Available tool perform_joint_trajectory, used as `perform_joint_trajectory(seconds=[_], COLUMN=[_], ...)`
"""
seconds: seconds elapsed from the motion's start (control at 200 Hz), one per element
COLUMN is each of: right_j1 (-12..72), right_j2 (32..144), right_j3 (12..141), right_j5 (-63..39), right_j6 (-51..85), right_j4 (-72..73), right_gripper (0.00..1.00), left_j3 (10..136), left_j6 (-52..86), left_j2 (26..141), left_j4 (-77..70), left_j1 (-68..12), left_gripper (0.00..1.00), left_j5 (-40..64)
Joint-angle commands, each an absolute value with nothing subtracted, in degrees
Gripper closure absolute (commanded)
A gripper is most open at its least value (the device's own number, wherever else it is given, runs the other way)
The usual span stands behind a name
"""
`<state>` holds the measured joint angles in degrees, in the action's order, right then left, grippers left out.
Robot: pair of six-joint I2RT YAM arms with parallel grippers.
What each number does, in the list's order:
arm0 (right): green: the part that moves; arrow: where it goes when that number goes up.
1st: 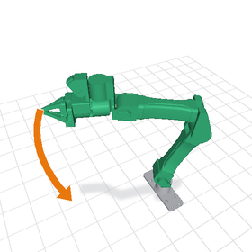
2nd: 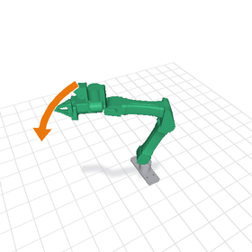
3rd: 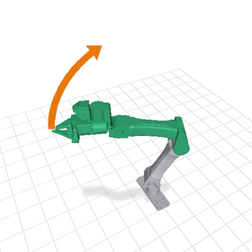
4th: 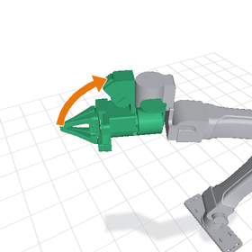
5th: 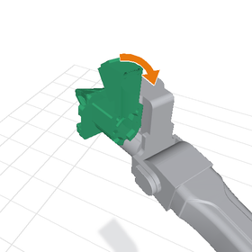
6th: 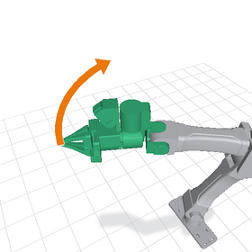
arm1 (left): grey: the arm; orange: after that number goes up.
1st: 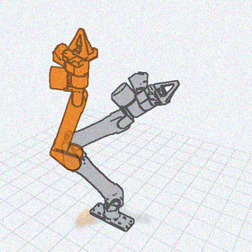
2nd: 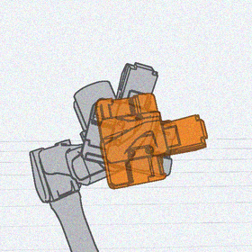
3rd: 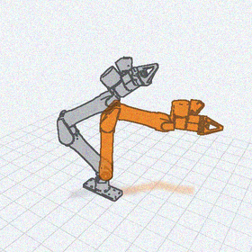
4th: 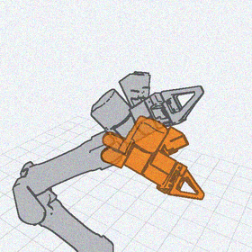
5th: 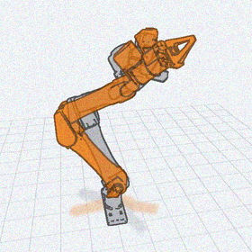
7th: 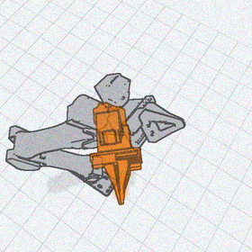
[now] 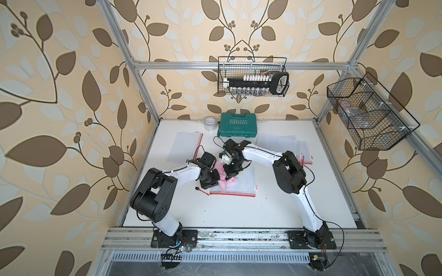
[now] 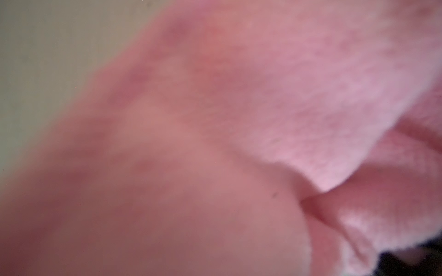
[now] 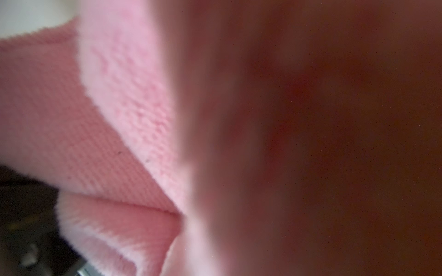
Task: Wipe the document bag
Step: Wipe the dirt from the document bag.
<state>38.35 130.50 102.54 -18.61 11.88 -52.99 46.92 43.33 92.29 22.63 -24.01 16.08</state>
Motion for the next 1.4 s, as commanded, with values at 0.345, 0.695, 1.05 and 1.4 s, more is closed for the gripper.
perform_joint_trajectory(seconds=[0.345,0.695,1.05,1.4], right_j1=[45.08,34.94,36.92,39.59], right_j2=[118.49,119.93,108.98,128.43], right_j3=[94.53,81.94,88.76,101.12], right_j5=[-22.1,-12.79,0.23,-30.03], right_j6=[8.83,14.52,11.53,17.09], right_j4=[-58.64,-54.64,-63.12,-48.39], right_gripper=[1.0,1.0,1.0,1.0], left_j3=[43.54,42.3,42.62,41.56], left_j6=[45.6,46.23,45.97,46.63], left_j2=[93.84,91.99,92.03,89.53], left_j4=[27.16,27.68,27.11,28.08], left_j1=[-24.26,-24.26,-24.26,-24.26], left_gripper=[1.0,1.0,1.0,1.0], left_j5=[11.47,10.19,10.18,9.22])
